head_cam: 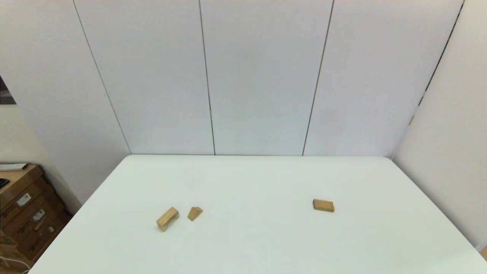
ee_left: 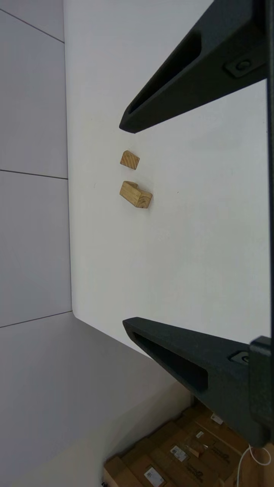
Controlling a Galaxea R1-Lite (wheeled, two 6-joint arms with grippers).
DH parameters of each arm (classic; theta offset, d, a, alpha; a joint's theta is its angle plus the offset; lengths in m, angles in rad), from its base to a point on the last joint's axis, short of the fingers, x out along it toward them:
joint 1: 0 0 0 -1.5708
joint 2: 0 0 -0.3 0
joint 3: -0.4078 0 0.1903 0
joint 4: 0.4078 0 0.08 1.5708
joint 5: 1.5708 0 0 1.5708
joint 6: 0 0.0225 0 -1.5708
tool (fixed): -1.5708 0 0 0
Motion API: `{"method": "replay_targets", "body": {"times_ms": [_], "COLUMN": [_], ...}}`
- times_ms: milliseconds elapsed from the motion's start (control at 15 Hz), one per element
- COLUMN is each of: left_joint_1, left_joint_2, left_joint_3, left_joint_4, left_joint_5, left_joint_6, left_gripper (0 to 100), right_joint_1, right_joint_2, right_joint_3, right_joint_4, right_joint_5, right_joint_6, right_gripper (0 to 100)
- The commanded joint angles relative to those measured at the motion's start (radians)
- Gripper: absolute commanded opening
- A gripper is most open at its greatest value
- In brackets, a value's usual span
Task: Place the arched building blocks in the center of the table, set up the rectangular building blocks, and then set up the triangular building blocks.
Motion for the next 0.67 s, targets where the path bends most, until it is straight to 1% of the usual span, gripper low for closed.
{"method": "replay_targets", "body": {"times_ms": [67, 667], "left_joint_1": [0.000, 0.000], "left_joint_2": [0.001, 0.001], "left_joint_3": [0.000, 0.000], "left_joint_4": [0.000, 0.000], "left_joint_5": [0.001, 0.001], "left_joint_6": [0.000, 0.008], "left_gripper": [100, 100], "right_joint_1": [0.000, 0.000], "right_joint_2": [0.000, -0.002], "right_joint_3": [0.002, 0.002], "right_joint_4": [0.000, 0.000], "right_joint_5": [0.000, 0.000], "right_joint_6": [0.000, 0.000], "right_gripper": [100, 100]}}
